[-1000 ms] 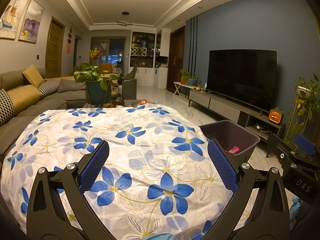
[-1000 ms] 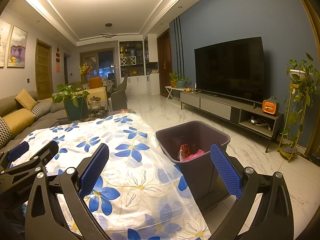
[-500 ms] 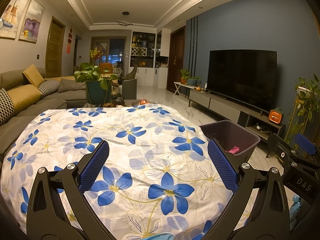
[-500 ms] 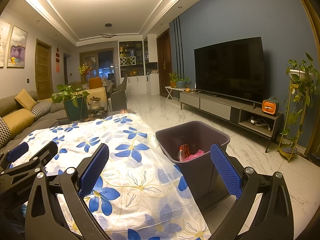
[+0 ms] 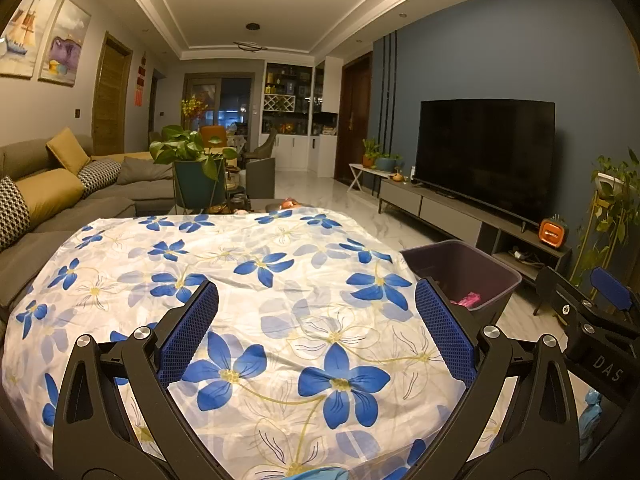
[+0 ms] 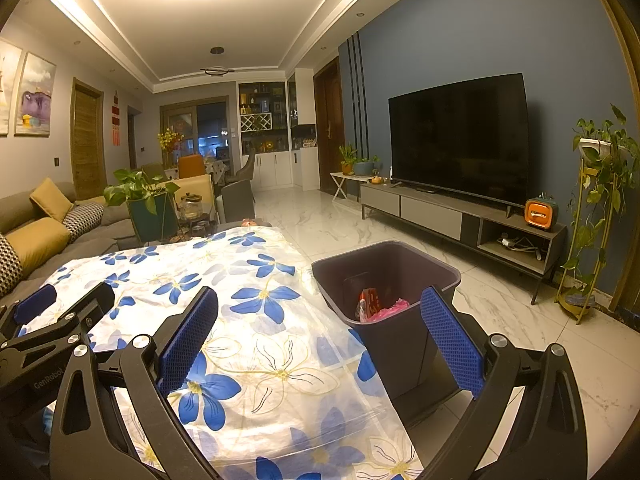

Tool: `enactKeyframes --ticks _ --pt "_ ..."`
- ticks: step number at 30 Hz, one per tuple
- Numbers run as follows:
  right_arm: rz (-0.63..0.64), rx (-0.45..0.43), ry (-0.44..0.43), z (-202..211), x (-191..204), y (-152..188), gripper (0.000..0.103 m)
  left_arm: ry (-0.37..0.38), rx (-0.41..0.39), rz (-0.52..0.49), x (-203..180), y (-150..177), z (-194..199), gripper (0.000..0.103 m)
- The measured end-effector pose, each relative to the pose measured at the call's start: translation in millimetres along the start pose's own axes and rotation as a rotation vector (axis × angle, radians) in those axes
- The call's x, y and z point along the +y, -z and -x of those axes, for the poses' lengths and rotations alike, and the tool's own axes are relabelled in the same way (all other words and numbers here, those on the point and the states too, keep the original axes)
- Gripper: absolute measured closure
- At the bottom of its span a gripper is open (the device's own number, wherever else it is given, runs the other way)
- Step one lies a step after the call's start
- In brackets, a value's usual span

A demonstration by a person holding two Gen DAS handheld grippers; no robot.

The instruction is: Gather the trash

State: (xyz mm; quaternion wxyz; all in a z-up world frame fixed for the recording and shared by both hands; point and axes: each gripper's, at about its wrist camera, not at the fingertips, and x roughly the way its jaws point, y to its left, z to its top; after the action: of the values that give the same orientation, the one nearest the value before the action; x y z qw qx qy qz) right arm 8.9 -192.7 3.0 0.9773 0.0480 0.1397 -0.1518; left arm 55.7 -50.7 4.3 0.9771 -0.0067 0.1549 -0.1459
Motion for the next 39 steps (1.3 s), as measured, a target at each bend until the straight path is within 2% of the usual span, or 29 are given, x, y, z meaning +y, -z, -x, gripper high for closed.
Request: enactKeyframes --ticks 39 --pt "-0.001 -0.002 -0.005 1.6 2.4 1.5 0.006 -0.004 0.001 0.002 1.3 -0.3 1.9 0.006"
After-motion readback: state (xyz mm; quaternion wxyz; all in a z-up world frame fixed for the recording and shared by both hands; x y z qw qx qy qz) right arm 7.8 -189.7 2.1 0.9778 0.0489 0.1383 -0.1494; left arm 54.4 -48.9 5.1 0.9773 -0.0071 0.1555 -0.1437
